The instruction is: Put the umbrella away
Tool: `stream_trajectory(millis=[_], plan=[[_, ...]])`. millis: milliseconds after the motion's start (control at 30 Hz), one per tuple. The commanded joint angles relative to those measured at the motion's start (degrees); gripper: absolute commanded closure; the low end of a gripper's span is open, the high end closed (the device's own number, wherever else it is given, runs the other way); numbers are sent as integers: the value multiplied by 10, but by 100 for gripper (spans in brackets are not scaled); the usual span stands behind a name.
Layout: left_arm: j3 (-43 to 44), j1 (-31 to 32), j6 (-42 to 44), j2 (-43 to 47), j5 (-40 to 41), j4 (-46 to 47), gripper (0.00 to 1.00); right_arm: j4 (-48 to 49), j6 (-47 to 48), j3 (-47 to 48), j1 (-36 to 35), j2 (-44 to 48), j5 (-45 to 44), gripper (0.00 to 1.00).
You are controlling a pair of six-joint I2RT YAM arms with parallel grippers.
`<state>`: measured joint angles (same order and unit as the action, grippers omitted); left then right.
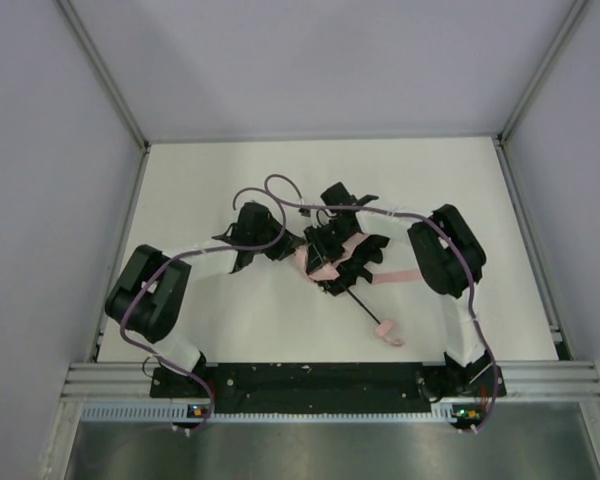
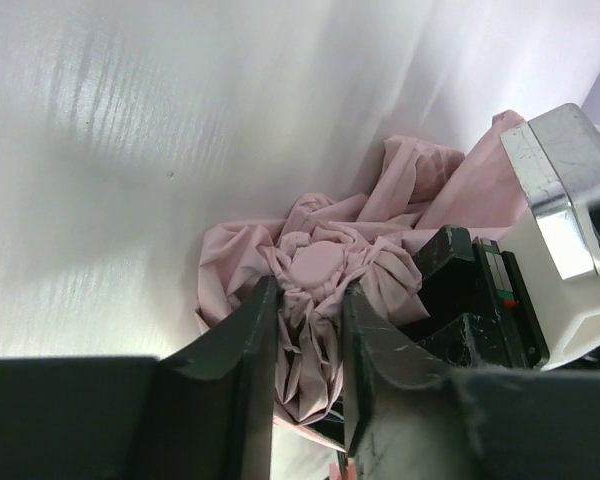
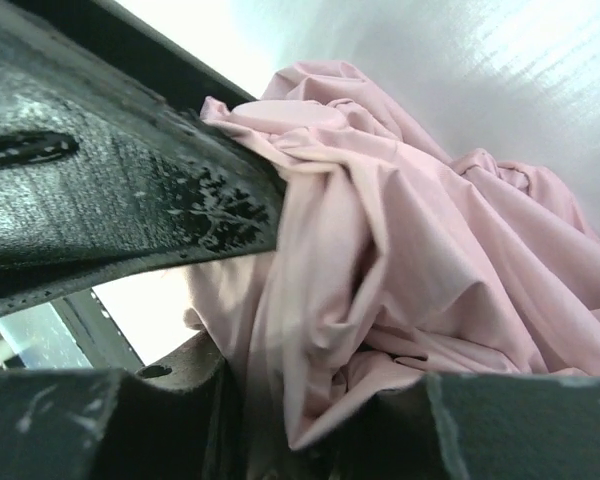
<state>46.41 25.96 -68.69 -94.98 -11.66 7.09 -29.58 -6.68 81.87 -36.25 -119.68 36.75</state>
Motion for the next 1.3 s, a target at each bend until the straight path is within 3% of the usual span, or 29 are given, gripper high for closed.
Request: stream_trajectory(millis=[0, 200, 433, 667, 1033, 1267], plan=[[-40, 7, 21, -1, 82, -43, 80, 44, -14, 6, -19, 26, -76, 88], [-62, 16, 14, -7, 91, -22, 95, 39, -18, -9, -24, 79, -143, 57], [-66, 18, 24, 3, 104, -30, 100, 14, -4, -30, -24, 183, -149, 36], [-50, 21, 30, 9, 106, -47, 100, 8, 31, -59, -47, 247, -194, 35], [-39, 20, 17, 21, 131, -68, 100, 136, 26, -64, -89, 145, -294, 41], [-15, 22, 14, 17, 129, -95, 100, 242, -22, -201, -89, 159, -310, 51]])
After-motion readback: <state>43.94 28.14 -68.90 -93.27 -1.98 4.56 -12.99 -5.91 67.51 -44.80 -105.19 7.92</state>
